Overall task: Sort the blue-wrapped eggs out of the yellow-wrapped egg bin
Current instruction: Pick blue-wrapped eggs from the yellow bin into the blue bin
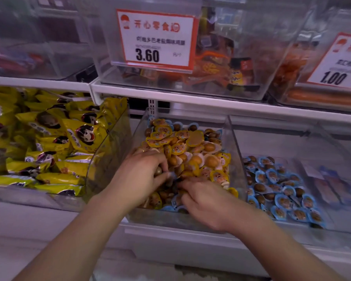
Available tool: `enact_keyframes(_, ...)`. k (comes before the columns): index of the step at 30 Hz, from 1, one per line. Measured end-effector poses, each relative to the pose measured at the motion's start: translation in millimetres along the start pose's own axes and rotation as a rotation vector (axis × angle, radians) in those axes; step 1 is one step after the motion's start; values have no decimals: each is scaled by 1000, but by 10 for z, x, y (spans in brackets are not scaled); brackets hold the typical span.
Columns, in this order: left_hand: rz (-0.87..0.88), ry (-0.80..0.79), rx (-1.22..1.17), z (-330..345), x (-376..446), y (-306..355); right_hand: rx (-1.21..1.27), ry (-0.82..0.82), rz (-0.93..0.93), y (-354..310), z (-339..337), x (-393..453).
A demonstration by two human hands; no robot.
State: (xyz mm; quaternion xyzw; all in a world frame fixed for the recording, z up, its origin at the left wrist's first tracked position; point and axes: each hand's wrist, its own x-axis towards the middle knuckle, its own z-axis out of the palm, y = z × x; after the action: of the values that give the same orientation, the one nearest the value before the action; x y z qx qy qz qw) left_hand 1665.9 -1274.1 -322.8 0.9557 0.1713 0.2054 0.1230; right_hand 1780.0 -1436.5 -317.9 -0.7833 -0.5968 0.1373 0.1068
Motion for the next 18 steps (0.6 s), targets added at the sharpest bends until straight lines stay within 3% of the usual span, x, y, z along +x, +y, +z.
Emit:
enact_keyframes(6,-90,144,-226,-41,4,51,-111,-80,62,-97,82,186)
enact_keyframes(12,-307,269,-567,-128,46,99,28,-220,45,-6,-82,296)
enact_keyframes(18,-389,176,-812,-117,1,114,96,-459,58,55,-216,365)
